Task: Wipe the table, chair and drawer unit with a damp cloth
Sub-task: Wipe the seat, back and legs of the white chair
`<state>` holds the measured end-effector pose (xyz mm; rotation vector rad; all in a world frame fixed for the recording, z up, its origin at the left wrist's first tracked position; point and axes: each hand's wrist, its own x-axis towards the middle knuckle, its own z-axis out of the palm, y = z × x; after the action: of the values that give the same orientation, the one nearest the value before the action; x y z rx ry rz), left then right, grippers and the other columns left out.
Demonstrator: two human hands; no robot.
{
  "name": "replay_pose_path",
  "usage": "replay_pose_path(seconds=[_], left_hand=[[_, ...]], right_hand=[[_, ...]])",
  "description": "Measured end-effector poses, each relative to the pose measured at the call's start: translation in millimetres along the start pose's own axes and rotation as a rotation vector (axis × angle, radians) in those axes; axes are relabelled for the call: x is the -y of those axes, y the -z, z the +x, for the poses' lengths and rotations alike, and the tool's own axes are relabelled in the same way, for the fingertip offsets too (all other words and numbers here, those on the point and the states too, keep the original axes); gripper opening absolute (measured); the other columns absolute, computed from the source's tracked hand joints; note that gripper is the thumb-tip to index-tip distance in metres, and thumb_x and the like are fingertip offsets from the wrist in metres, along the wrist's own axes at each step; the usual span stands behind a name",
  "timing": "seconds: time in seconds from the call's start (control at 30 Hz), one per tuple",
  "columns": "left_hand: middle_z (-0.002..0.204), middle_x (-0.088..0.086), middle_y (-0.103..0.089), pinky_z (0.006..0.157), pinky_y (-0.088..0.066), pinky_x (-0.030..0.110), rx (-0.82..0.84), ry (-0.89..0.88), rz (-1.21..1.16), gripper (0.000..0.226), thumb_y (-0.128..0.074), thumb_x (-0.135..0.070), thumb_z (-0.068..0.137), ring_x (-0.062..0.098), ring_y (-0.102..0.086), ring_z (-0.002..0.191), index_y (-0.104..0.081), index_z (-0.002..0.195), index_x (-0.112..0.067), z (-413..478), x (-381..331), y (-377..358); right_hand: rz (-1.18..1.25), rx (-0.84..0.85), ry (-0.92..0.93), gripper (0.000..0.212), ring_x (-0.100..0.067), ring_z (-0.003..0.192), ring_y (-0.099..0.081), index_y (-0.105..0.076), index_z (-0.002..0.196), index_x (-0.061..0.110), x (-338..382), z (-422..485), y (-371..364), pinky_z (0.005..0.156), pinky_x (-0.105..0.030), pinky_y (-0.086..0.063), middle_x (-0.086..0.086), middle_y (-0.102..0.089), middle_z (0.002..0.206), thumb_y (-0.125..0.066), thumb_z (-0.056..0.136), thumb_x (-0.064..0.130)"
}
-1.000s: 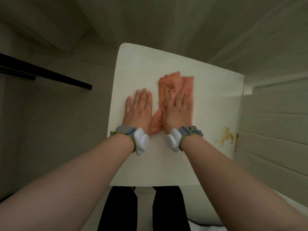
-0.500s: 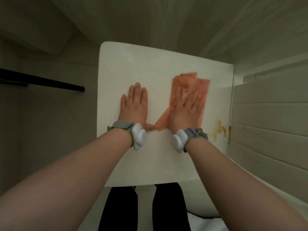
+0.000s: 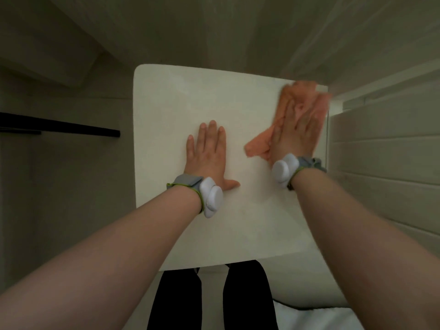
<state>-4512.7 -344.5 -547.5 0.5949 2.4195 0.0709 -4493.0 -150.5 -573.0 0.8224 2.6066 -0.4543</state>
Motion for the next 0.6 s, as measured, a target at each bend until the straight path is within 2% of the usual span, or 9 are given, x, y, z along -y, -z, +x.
replay_pose_path(seconds=[0.1,0.27,0.4,0.6], left_hand=[[0.155,0.009,0.019,0.114,0.007,0.048,0.018,-0.057,-0.040,0.126,-0.068,-0.063,0.065,0.029,0.019,0.142,0.010,0.147,-0.009,9.4,-24.3,-3.4],[0.156,0.009,0.017,0.114,0.003,0.051,0.009,-0.050,-0.017,0.121,-0.063,-0.067,0.066,0.029,0.016,0.143,0.006,0.148,-0.010,12.6,-33.1,-9.5],[0.156,0.008,0.016,0.114,0.003,0.051,-0.010,-0.063,0.000,0.120,-0.061,-0.069,0.067,0.029,0.016,0.143,0.007,0.148,-0.012,11.4,-31.5,-11.9],[0.156,0.008,0.015,0.114,0.001,0.051,-0.011,-0.059,0.018,0.119,-0.059,-0.071,0.067,0.029,0.014,0.143,0.006,0.148,-0.011,12.7,-28.9,-13.3]], right_hand=[[-0.039,0.018,-0.088,0.062,-0.034,0.144,0.010,0.009,0.149,0.025,-5.8,-34.8,-15.4,0.118,-0.043,0.008,-0.020,0.007,0.157,-0.025,0.099,0.036],[-0.135,0.008,-0.010,0.062,-0.040,0.144,0.007,0.005,0.150,0.021,-7.3,5.5,5.1,0.117,-0.045,0.008,-0.025,0.007,0.155,-0.028,0.099,0.033],[-0.086,0.010,0.010,0.064,-0.036,0.145,0.003,0.005,0.150,0.023,-10.3,38.8,21.4,0.118,-0.043,0.001,-0.022,0.006,0.156,-0.029,0.098,0.035],[-0.019,0.023,0.033,0.064,-0.034,0.145,0.005,0.005,0.150,0.023,-32.2,4.2,5.2,0.119,-0.040,0.003,-0.019,0.008,0.157,-0.029,0.097,0.034]])
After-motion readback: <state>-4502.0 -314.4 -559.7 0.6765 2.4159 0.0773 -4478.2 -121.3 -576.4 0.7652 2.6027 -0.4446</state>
